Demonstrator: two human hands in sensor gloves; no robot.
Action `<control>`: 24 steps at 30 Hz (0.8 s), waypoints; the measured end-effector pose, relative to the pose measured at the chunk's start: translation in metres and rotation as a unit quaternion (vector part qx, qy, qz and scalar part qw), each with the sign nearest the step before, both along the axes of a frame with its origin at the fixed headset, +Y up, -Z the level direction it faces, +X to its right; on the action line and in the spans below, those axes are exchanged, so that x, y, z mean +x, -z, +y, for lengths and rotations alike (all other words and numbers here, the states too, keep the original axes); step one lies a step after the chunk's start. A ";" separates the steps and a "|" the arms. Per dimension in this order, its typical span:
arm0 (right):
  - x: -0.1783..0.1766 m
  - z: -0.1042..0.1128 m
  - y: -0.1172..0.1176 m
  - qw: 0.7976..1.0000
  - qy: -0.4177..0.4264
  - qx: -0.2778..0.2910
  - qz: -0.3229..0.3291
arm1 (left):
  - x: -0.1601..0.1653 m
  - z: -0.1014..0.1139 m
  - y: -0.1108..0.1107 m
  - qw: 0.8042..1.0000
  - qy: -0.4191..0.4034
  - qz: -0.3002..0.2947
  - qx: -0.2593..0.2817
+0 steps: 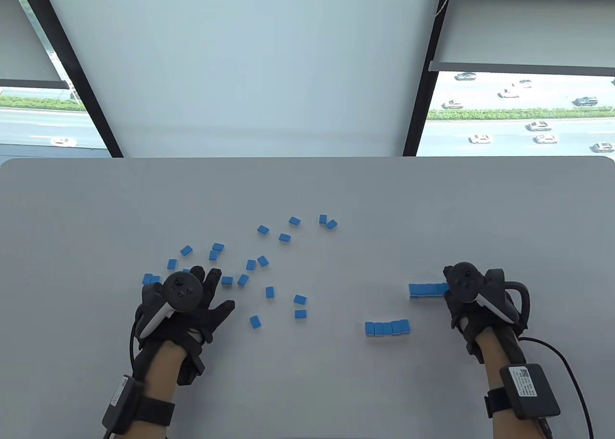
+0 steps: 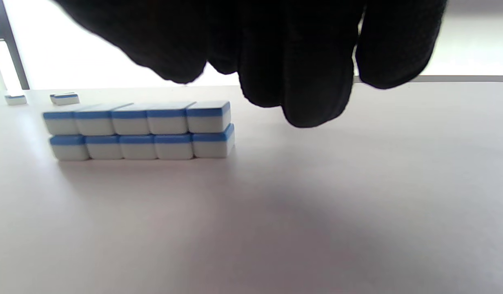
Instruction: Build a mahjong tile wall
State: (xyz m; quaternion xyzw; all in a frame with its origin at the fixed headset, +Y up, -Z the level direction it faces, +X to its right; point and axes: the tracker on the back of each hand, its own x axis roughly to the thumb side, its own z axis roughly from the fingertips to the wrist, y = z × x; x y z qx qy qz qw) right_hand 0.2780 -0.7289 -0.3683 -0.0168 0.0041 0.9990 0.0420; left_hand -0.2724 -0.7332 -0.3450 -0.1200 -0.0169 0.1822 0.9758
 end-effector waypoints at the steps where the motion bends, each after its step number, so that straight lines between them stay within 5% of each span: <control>1: 0.001 0.003 -0.002 1.000 0.009 0.005 -0.005 | 0.001 0.001 0.000 1.000 0.001 -0.001 0.002; 12: -0.011 0.040 -0.032 0.997 0.069 -0.003 -0.029 | 0.005 0.002 0.000 1.000 -0.002 -0.013 0.010; 24: -0.017 -0.001 -0.041 0.995 0.056 -0.075 -0.040 | 0.002 -0.005 0.006 1.000 -0.010 -0.005 0.015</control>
